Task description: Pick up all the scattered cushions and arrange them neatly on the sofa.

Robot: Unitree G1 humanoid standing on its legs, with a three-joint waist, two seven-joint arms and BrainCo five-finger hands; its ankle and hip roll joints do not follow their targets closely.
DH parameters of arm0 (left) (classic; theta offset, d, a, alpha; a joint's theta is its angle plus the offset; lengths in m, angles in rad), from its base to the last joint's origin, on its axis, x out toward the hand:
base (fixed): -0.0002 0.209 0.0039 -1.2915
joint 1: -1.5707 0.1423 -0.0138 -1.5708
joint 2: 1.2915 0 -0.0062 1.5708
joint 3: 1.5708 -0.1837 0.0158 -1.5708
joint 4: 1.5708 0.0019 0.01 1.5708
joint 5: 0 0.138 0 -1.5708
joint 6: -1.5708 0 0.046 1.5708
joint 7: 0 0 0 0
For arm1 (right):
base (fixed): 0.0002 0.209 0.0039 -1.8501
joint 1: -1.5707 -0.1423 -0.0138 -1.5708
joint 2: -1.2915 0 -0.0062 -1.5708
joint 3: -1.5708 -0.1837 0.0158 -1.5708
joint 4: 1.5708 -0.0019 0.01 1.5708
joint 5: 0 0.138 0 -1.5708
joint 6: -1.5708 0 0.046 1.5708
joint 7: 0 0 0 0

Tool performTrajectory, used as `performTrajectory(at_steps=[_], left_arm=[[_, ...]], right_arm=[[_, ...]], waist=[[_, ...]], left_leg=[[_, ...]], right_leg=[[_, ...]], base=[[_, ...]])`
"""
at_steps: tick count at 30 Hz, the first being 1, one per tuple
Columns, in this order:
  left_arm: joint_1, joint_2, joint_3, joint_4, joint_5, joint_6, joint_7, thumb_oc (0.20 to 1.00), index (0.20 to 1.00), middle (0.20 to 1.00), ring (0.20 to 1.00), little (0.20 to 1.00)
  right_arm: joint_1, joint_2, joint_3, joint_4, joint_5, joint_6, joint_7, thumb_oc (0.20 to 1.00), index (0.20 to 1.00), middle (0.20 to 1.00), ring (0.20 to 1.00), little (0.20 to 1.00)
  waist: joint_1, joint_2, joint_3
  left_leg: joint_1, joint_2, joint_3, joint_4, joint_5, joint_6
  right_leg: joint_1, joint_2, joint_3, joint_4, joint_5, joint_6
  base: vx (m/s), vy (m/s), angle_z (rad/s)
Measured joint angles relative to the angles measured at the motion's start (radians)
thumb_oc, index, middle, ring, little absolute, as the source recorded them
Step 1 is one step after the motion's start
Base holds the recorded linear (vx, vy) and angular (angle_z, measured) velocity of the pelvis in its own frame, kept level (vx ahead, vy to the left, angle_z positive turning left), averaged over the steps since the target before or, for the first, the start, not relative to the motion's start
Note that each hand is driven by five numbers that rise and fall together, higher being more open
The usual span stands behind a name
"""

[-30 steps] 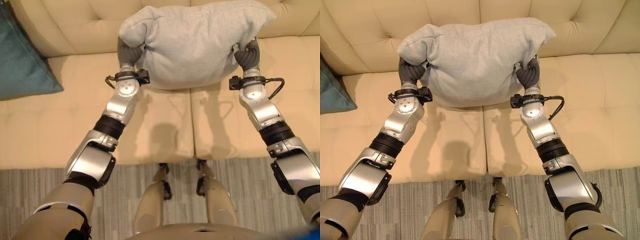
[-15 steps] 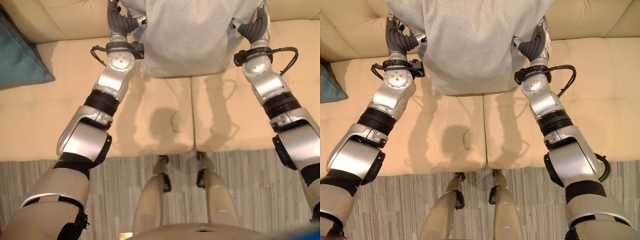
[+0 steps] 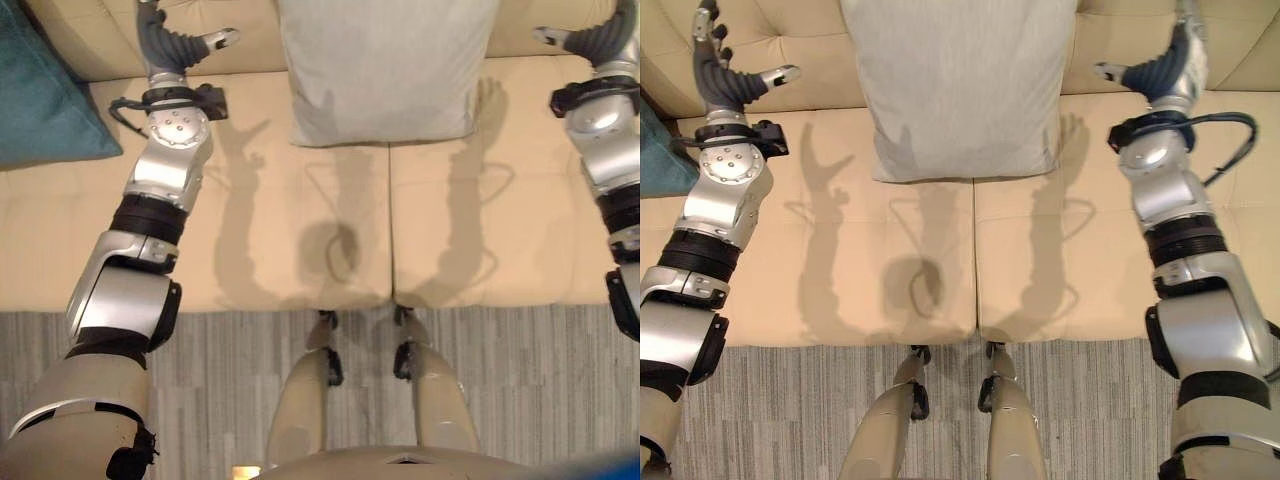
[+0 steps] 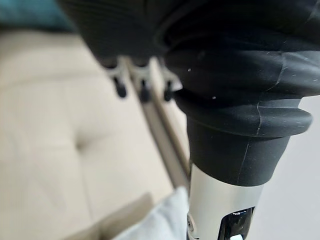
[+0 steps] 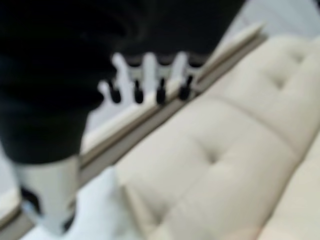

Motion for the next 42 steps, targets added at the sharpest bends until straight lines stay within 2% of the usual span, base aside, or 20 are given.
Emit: performTrajectory(at_steps=[4, 7, 11, 12, 13, 14, 17, 20, 23, 24, 27, 32, 35, 37, 38, 39, 40, 41, 42], left_arm=[[0.239, -0.016, 0.101, -0.199, 0.0, -0.006, -0.018, 1.0, 1.0, 1.0, 1.0, 1.0], [0.421, -0.052, 0.124, -0.264, 0.0, -0.006, -0.043, 1.0, 1.0, 1.0, 1.0, 1.0], [0.61, -0.131, 0.149, -0.326, 0.0, -0.005, -0.092, 1.0, 1.0, 1.0, 1.0, 1.0], [0.686, -0.165, 0.174, -0.368, 0.001, -0.02, -0.114, 1.0, 1.0, 1.0, 1.0, 1.0], [0.769, -0.223, 0.207, -0.408, 0.001, -0.027, -0.134, 1.0, 1.0, 1.0, 1.0, 1.0], [0.826, -0.248, 0.177, -0.376, 0.0, 0.001, -0.138, 1.0, 1.0, 1.0, 1.0, 1.0], [0.931, -0.269, 0.188, -0.321, 0.012, -0.005, -0.201, 1.0, 1.0, 1.0, 1.0, 1.0], [1.011, -0.285, 0.189, -0.205, 0.02, 0.019, -0.246, 1.0, 1.0, 1.0, 1.0, 1.0], [1.083, -0.335, 0.208, -0.068, 0.025, 0.025, -0.28, 1.0, 1.0, 1.0, 1.0, 1.0], [1.106, -0.359, 0.203, 0.017, 0.054, 0.044, -0.29, 1.0, 1.0, 1.0, 1.0, 1.0], [1.159, -0.397, 0.197, 0.124, 0.095, 0.066, -0.319, 1.0, 1.0, 1.0, 1.0, 1.0], [1.167, -0.405, 0.146, 0.278, 0.152, 0.081, -0.342, 1.0, 1.0, 1.0, 1.0, 1.0], [1.169, -0.446, 0.129, 0.38, 0.197, 0.087, -0.354, 1.0, 1.0, 1.0, 1.0, 1.0], [1.166, -0.451, 0.116, 0.378, 0.21, 0.088, -0.362, 1.0, 1.0, 1.0, 1.0, 1.0], [1.159, -0.452, 0.115, 0.38, 0.21, 0.087, -0.365, 1.0, 1.0, 1.0, 1.0, 1.0], [1.155, -0.464, 0.11, 0.406, 0.21, 0.087, -0.366, 1.0, 1.0, 1.0, 1.0, 1.0], [1.156, -0.474, 0.11, 0.409, 0.21, 0.087, -0.366, 1.0, 1.0, 1.0, 1.0, 1.0], [1.135, -0.474, 0.112, 0.425, 0.208, 0.088, -0.365, 1.0, 1.0, 1.0, 1.0, 1.0], [1.117, -0.473, 0.112, 0.43, 0.207, 0.088, -0.365, 1.0, 1.0, 1.0, 1.0, 1.0]], right_arm=[[0.272, -0.024, -0.17, -0.148, 0.019, -0.004, 0.02, 1.0, 1.0, 1.0, 1.0, 1.0], [0.489, -0.007, -0.212, -0.199, 0.007, -0.006, 0.051, 1.0, 1.0, 1.0, 1.0, 1.0], [0.711, 0.076, -0.251, -0.234, -0.019, -0.01, 0.103, 1.0, 1.0, 1.0, 1.0, 1.0], [0.78, 0.117, -0.278, -0.268, -0.043, -0.026, 0.119, 1.0, 1.0, 1.0, 1.0, 1.0], [0.86, 0.163, -0.309, -0.31, -0.064, -0.038, 0.138, 1.0, 1.0, 1.0, 1.0, 1.0], [0.904, 0.183, -0.277, -0.267, -0.07, -0.029, 0.17, 1.0, 1.0, 1.0, 1.0, 1.0], [0.993, 0.265, -0.306, -0.208, -0.092, -0.06, 0.201, 1.0, 1.0, 1.0, 1.0, 1.0], [1.059, 0.29, -0.282, -0.134, -0.1, -0.061, 0.24, 1.0, 1.0, 1.0, 1.0, 1.0], [1.117, 0.334, -0.282, -0.081, -0.108, -0.065, 0.261, 1.0, 1.0, 1.0, 1.0, 1.0], [1.128, 0.351, -0.269, -0.025, -0.106, -0.068, 0.273, 1.0, 1.0, 1.0, 1.0, 1.0], [1.173, 0.362, -0.253, 0.026, -0.106, -0.072, 0.296, 1.0, 1.0, 1.0, 1.0, 1.0], [1.205, 0.398, -0.194, 0.174, -0.11, -0.094, 0.317, 1.0, 1.0, 1.0, 1.0, 1.0], [1.212, 0.417, -0.152, 0.276, -0.121, -0.09, 0.335, 1.0, 1.0, 1.0, 1.0, 1.0], [1.208, 0.421, -0.141, 0.3, -0.132, -0.092, 0.336, 1.0, 1.0, 1.0, 1.0, 1.0], [1.205, 0.422, -0.131, 0.315, -0.138, -0.091, 0.337, 1.0, 1.0, 1.0, 1.0, 1.0], [1.164, 0.426, -0.129, 0.373, -0.141, -0.09, 0.339, 1.0, 1.0, 1.0, 1.0, 1.0], [1.152, 0.419, -0.13, 0.367, -0.141, -0.09, 0.34, 1.0, 1.0, 1.0, 1.0, 1.0], [1.145, 0.423, -0.139, 0.375, -0.14, -0.086, 0.337, 1.0, 1.0, 1.0, 1.0, 1.0], [1.144, 0.429, -0.142, 0.389, -0.14, -0.081, 0.339, 1.0, 1.0, 1.0, 1.0, 1.0]], waist=[[-0.004, 0.0, 0.0], [-0.009, -0.002, -0.001], [-0.015, -0.009, -0.007], [-0.02, -0.014, -0.019], [-0.024, -0.016, -0.021], [-0.025, -0.024, -0.033], [-0.027, -0.04, -0.082], [-0.029, -0.048, -0.13], [-0.029, -0.046, -0.158], [-0.029, -0.044, -0.18], [-0.027, -0.039, -0.207], [-0.024, -0.04, -0.239], [-0.024, -0.03, -0.238], [-0.021, -0.035, -0.234], [-0.022, -0.04, -0.231], [0.007, -0.048, -0.23], [0.009, -0.029, -0.229], [-0.01, -0.029, -0.229], [-0.01, -0.036, -0.229]], left_leg=[[0.06, -0.001, -0.003, -0.005, -0.002, -0.002], [0.13, -0.003, -0.01, -0.005, -0.013, -0.016], [0.203, 0.004, -0.021, -0.005, -0.039, -0.033], [0.216, 0.006, -0.021, -0.005, -0.048, -0.045], [0.253, 0.005, -0.023, -0.006, -0.046, -0.035], [0.296, 0.004, -0.021, -0.006, -0.054, -0.035], [0.339, 0.011, -0.019, -0.006, -0.071, -0.039], [0.371, 0.014, -0.017, -0.01, -0.088, -0.043], [0.415, 0.017, 0.004, -0.011, -0.099, -0.042], [0.436, 0.017, 0.009, -0.011, -0.107, -0.043], [0.456, 0.019, 0.012, -0.011, -0.109, -0.042], [0.493, 0.034, 0.005, -0.006, -0.111, -0.047], [0.512, 0.039, -0.003, 0.024, -0.121, -0.054], [0.51, 0.031, -0.012, 0.046, -0.131, -0.061], [0.511, 0.021, -0.035, 0.063, -0.14, -0.074], [0.535, -0.031, -0.189, 0.105, -0.177, -0.067], [0.549, -0.025, -0.203, 0.098, -0.207, -0.065], [0.553, -0.035, -0.211, 0.087, -0.226, -0.043], [0.561, -0.044, -0.21, 0.058, -0.217, -0.031]], right_leg=[[0.063, 0.001, -0.002, -0.002, -0.011, 0.006], [0.136, 0.002, 0.0, -0.005, -0.03, 0.015], [0.213, 0.005, 0.0, -0.012, -0.044, 0.024], [0.223, 0.006, 0.0, -0.006, -0.053, 0.028], [0.272, 0.008, -0.006, -0.021, -0.049, 0.016], [0.314, 0.007, -0.005, -0.03, -0.056, 0.022], [0.354, 0.017, 0.0, -0.031, -0.064, 0.021], [0.385, 0.018, 0.004, -0.031, -0.079, 0.027], [0.419, 0.019, 0.009, -0.033, -0.084, 0.026], [0.437, 0.021, 0.018, -0.036, -0.088, 0.026], [0.454, 0.024, 0.031, -0.036, -0.089, 0.025], [0.506, 0.039, 0.018, -0.032, -0.101, 0.013], [0.523, 0.042, 0.02, -0.036, -0.104, 0.012], [0.525, 0.041, 0.034, -0.037, -0.107, 0.007], [0.525, 0.034, 0.049, -0.037, -0.106, 0.006], [0.497, 0.016, 0.136, -0.014, -0.093, 0.011], [0.492, 0.022, 0.145, -0.007, -0.087, 0.019], [0.483, 0.016, 0.146, -0.018, -0.06, 0.02], [0.476, 0.007, 0.158, -0.017, -0.056, 0.027]], base=[[0.04, 0.025, 0.04], [0.07, 0.025, 0.04], [0.07, -0.002, 0.01], [0.01, -0.005, 0.06], [0.0, 0.0, 0.0], [0.0, 0.0, 0.0], [0.0, -0.008, -0.06], [0.01, -0.017, -0.04], [0.0, -0.023, -0.16], [-0.01, -0.039, -0.18], [-0.02, -0.045, -0.06], [-0.04, -0.067, 0.07], [-0.04, 0.007, -0.05], [-0.12, 0.107, -0.13], [-0.16, 0.192, -0.84], [-0.14, 0.172, -1.23], [-0.1, 0.134, -1.29], [-0.09, 0.101, -0.65], [-0.1, 0.117, -0.25]])
